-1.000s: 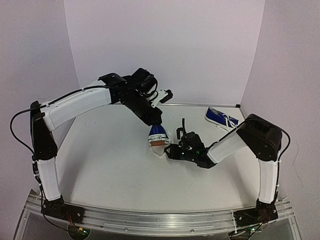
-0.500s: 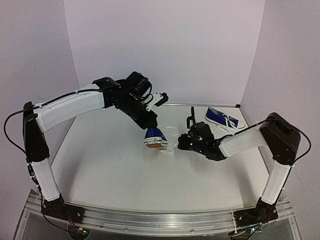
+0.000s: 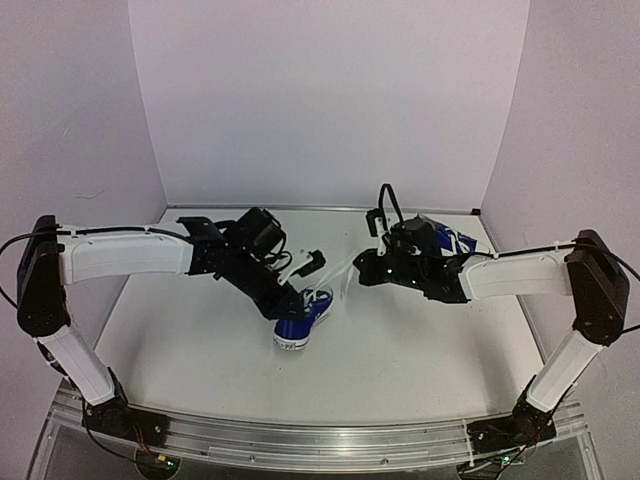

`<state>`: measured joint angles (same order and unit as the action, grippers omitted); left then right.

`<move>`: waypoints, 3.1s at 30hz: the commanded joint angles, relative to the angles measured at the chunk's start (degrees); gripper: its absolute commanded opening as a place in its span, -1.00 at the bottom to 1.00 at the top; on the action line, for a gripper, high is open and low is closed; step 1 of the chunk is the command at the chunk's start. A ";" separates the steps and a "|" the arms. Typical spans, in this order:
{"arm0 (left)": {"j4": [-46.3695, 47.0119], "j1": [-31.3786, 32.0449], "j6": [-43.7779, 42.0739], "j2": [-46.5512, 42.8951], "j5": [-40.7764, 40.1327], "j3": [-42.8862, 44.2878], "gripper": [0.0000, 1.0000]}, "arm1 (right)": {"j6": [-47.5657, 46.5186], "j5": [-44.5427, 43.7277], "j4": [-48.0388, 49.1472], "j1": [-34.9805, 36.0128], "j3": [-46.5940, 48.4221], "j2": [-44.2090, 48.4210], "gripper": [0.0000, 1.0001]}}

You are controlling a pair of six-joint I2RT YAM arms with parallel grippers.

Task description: Tie the shoes

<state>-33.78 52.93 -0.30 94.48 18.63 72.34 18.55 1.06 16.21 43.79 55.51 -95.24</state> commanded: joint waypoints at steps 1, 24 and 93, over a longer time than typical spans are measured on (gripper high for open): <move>14.72 0.66 3.34 -0.44 1.52 -5.98 -1.00 | -3.41 3.89 -3.64 0.17 0.52 0.73 -1.00; 14.33 -2.71 2.59 -1.90 -1.28 -1.94 0.07 | 0.76 12.16 -15.09 0.11 -4.81 2.60 -1.00; 11.71 -3.04 -4.69 5.13 6.01 6.68 0.26 | 8.49 2.59 -47.60 11.12 -5.04 6.52 -0.29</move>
<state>-23.98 49.91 -4.49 100.71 23.68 78.00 24.49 7.44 -27.65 54.16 48.88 -89.78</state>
